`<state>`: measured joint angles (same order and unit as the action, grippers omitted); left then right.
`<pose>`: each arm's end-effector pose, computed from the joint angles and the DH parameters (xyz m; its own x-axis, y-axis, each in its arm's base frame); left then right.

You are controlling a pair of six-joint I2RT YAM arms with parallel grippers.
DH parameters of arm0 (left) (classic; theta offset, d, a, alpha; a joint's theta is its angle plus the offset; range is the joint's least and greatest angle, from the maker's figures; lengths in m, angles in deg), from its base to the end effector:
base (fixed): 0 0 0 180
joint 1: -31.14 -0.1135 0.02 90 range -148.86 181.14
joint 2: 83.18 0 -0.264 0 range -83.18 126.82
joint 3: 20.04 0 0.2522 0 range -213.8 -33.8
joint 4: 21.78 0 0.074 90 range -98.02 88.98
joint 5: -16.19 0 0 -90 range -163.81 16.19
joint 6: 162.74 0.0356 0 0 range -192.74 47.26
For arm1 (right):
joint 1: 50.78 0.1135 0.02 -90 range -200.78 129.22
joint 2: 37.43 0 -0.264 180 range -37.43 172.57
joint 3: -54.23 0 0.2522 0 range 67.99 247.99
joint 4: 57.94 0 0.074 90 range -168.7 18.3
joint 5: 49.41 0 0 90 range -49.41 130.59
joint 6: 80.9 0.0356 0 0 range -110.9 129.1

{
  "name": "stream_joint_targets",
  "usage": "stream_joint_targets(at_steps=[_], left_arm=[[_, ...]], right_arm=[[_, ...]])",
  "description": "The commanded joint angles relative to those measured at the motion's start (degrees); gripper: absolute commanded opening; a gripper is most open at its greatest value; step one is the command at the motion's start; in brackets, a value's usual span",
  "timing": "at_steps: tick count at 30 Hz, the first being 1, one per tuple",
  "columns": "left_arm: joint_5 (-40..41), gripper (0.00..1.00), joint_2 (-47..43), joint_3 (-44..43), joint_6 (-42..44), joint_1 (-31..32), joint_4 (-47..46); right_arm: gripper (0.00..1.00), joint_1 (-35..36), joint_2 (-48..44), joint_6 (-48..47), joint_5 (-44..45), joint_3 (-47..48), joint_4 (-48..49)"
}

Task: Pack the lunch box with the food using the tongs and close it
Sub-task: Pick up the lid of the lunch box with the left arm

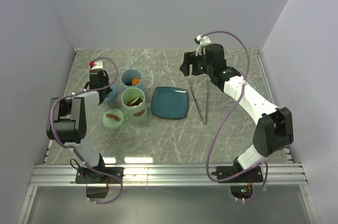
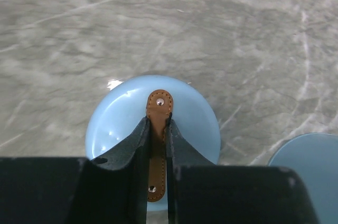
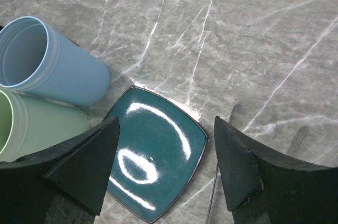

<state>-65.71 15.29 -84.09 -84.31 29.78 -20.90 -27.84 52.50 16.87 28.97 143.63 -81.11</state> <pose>0.3559 0.0135 0.1689 -0.5382 -0.2114 -0.8159 -0.2515 0.9642 -0.0839 0.3394 0.1514 0.3314 -0.4413 -0.0430 -0.8963 -0.4965 0.8437 0.2040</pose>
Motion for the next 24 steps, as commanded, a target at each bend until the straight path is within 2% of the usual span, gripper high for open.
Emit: stream_joint_targets(at_steps=[1,6,13,15,18,24], left_arm=[[8.0,0.03,-7.3,1.3,-1.1,1.0,-2.0],[18.0,0.01,-16.5,2.9,-0.2,5.9,-0.8],[19.2,0.01,-25.3,-2.4,0.7,10.0,8.2],[17.4,0.01,-26.9,-4.7,0.7,10.2,10.6],[10.6,0.01,-27.8,-7.7,0.2,10.2,14.8],[-6.5,0.01,-25.6,-11.9,-2.5,10.4,17.7]], right_arm=[[0.79,-0.4,-2.1,-0.6,0.5,0.2,2.2],[0.78,-0.3,-2.4,-0.4,1.4,-0.5,2.4],[0.78,-0.3,-2.7,-0.1,2.9,-0.8,1.9],[0.78,-0.3,-2.8,-0.1,3.2,-0.9,1.9],[0.78,-0.3,-3.0,0.0,3.4,-1.3,1.9],[0.78,-0.4,-3.9,-0.1,3.4,-2.1,2.2]])
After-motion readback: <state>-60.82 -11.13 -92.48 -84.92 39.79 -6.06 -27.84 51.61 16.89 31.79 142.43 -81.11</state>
